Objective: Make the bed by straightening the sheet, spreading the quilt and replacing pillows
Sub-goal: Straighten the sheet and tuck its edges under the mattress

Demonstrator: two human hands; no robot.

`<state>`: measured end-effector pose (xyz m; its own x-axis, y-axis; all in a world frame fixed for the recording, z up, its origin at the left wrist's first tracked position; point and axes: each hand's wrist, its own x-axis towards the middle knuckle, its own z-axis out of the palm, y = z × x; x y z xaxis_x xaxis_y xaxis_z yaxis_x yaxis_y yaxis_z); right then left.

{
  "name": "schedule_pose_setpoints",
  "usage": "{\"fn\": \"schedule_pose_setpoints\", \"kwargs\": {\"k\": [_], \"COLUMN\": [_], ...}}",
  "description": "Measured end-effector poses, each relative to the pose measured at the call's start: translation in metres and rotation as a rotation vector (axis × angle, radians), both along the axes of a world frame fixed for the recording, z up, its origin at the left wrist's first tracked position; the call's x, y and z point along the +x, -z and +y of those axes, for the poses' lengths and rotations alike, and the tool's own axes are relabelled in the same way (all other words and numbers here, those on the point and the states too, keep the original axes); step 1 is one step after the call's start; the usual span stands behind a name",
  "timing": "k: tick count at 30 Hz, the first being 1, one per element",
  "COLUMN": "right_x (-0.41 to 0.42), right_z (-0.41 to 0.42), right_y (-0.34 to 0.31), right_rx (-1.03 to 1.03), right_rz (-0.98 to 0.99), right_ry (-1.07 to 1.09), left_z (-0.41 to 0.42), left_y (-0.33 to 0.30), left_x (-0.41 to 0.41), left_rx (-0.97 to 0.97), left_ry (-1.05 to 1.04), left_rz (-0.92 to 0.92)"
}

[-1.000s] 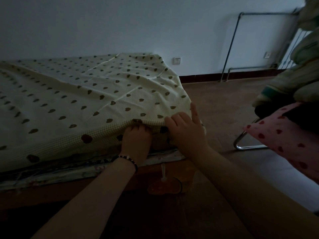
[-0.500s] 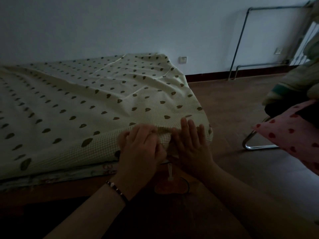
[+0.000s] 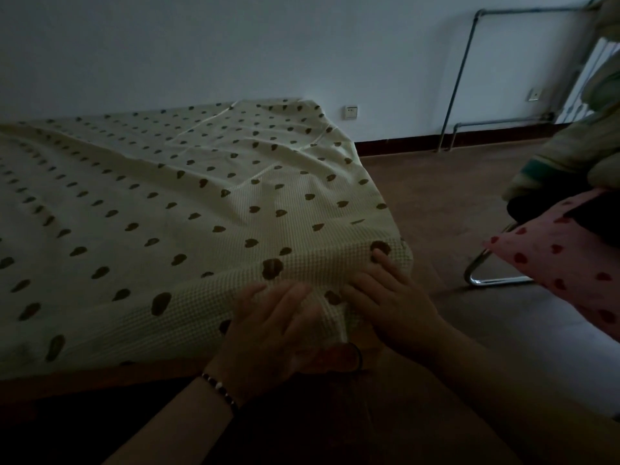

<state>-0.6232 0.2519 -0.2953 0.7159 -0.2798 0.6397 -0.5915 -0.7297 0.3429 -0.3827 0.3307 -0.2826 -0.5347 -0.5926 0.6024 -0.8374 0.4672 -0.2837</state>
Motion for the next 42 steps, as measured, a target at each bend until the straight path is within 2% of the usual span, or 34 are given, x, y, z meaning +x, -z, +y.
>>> {"fn": "schedule_pose_setpoints", "kwargs": {"k": [4,7,12,15,25,30,32,33,36,39,42], "right_x": [-0.028,-0.04,-0.048,-0.05,-0.025,-0.015,-0.009,-0.007,-0.006,-0.014,-0.027], "right_z": [0.006,0.011,0.018,0.025,0.013,0.019,0.023,0.024,0.017,-0.006,-0.031], "right_y": [-0.009,-0.006,0.017,0.043,0.076,0.065,0.052,0.046,0.035,0.024,0.03], "right_rx": [0.08,0.185,0.415,0.491,0.539,0.65,0.68,0.628,0.488,0.458,0.479], "right_rz": [0.134,0.226,0.444,0.566,0.608,0.693,0.607,0.509,0.086,-0.286,-0.393], "right_ry": [-0.096,-0.075,-0.001,0.063,0.273,0.248,0.178,0.148,0.168,0.324,0.486], "left_z": [0.002,0.005,0.014,0.018,0.013,0.011,0.01,0.008,0.007,0.01,0.012], "left_y": [0.018,0.025,0.044,0.068,0.111,0.12,0.119,0.119,0.116,0.108,0.103], "left_x": [-0.004,-0.011,-0.018,-0.018,-0.022,-0.023,-0.022,-0.022,-0.021,-0.024,-0.028], "left_rx": [0.051,0.143,0.341,0.403,0.565,0.61,0.593,0.593,0.606,0.602,0.554], "left_ry": [0.02,0.112,0.158,0.173,0.11,0.063,0.071,0.075,0.096,0.135,0.123], "left_rz": [-0.025,-0.005,-0.213,-0.233,-0.25,-0.236,-0.241,-0.245,-0.266,-0.24,-0.191]}}
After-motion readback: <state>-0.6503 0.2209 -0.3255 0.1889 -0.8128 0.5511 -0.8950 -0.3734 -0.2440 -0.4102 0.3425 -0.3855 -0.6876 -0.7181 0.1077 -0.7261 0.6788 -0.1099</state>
